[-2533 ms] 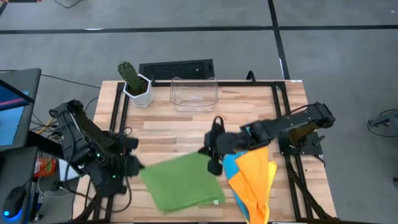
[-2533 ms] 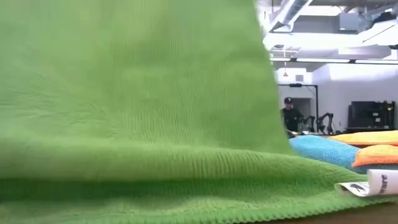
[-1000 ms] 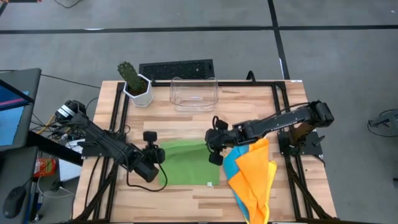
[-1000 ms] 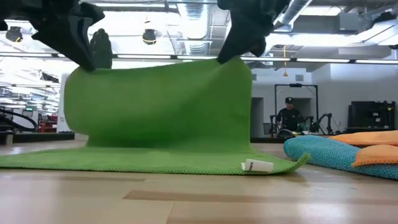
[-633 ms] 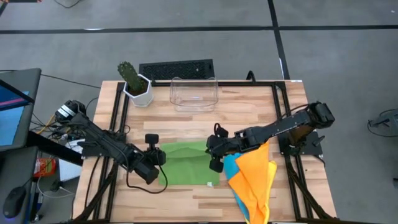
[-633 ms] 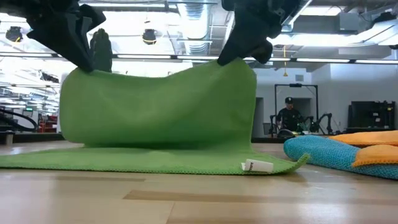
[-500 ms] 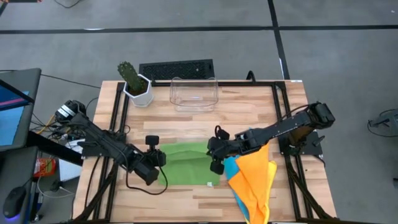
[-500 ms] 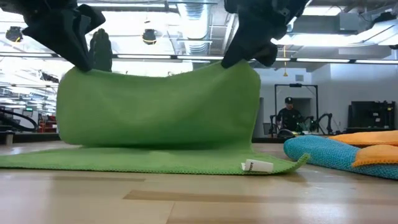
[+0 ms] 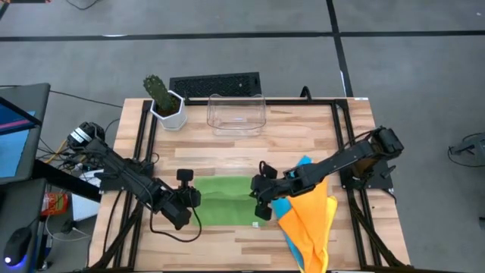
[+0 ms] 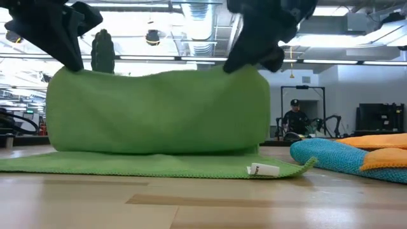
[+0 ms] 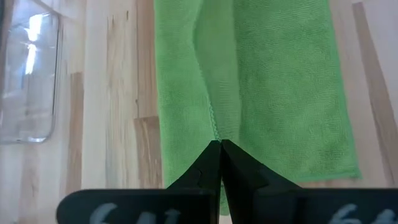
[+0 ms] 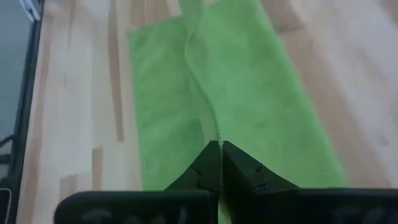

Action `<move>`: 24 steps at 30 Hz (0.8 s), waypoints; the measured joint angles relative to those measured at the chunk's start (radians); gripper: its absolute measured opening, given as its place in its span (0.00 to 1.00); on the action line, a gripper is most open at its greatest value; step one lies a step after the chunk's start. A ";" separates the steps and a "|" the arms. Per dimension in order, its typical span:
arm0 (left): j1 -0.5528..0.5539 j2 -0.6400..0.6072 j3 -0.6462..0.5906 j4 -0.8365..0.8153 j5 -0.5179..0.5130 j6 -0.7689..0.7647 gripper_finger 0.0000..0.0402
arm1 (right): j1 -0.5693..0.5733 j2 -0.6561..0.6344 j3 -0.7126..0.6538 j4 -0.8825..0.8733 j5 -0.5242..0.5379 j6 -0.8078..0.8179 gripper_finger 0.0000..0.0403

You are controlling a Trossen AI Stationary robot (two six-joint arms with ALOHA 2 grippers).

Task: Fold microfiber towels
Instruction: Fold the green towel

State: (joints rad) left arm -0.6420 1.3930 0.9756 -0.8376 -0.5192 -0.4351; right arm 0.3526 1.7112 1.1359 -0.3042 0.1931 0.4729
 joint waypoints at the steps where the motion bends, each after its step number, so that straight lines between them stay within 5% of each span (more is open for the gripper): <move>1: 0.000 0.000 0.000 0.006 0.000 -0.009 0.00 | 0.004 0.010 -0.002 -0.007 -0.007 0.003 0.10; 14: 0.000 0.000 0.000 0.096 0.046 -0.047 0.01 | 0.019 0.028 -0.001 0.000 -0.032 0.025 0.15; 24: 0.000 0.003 0.000 0.144 0.209 -0.020 0.18 | 0.038 0.028 -0.001 0.000 -0.056 0.024 0.22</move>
State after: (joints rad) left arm -0.6418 1.3964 0.9760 -0.6933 -0.3103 -0.4553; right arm 0.3904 1.7397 1.1351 -0.3046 0.1372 0.4969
